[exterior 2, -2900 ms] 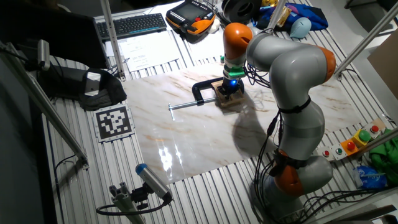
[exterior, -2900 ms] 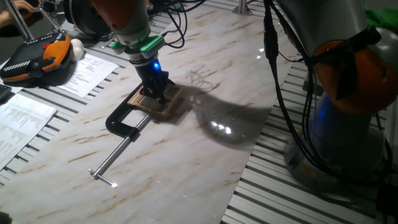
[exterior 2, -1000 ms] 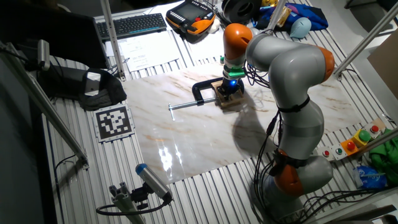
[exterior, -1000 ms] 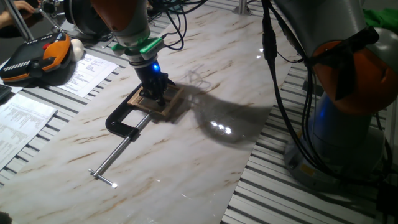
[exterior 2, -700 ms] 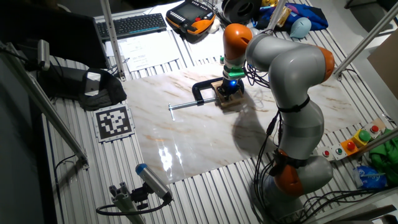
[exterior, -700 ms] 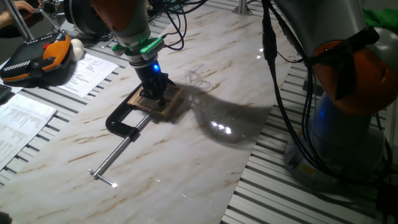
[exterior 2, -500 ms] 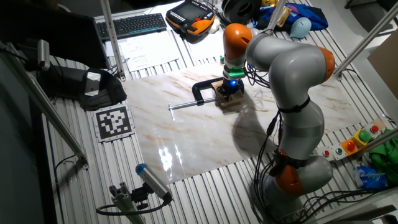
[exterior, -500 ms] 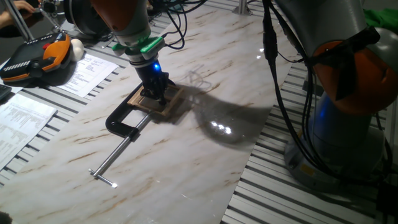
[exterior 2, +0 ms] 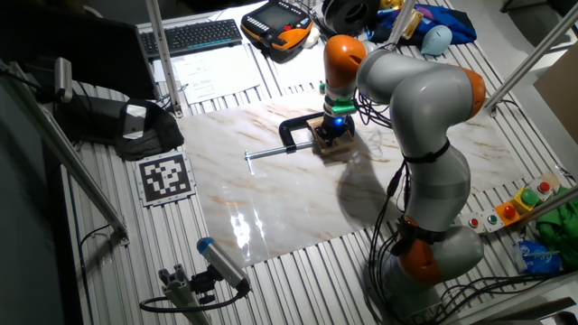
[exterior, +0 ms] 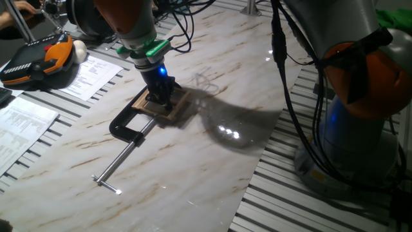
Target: Open a sliding window
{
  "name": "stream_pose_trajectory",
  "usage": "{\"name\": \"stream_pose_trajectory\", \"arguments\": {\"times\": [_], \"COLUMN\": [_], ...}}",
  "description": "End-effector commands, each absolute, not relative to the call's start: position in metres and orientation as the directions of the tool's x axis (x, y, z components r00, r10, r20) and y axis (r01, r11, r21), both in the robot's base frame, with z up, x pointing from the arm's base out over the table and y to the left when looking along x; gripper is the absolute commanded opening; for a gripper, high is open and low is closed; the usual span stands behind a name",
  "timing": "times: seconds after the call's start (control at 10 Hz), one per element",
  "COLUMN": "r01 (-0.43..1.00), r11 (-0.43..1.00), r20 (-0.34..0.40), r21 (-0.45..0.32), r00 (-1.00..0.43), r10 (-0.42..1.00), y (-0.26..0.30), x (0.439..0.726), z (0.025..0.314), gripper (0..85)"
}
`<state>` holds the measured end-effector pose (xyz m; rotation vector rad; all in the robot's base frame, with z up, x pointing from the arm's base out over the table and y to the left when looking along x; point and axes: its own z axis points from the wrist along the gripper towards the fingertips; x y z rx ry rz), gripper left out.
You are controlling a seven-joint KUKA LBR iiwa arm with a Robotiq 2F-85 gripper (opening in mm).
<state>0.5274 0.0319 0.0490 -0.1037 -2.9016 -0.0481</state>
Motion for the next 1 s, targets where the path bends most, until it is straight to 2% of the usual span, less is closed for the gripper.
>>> {"name": "stream_pose_trajectory", "arguments": {"times": [0.0, 0.9], "r01": [0.074, 0.061], "r11": [0.997, 0.998], "r20": [0.233, 0.23], "r21": [0.025, 0.008], "r00": [-0.97, -0.971], "r10": [0.066, 0.057], "y": [0.0321, 0.0327], "x": [0.5281, 0.5291], "z": [0.0489, 0.0514], "gripper": [0.0, 0.0]}}
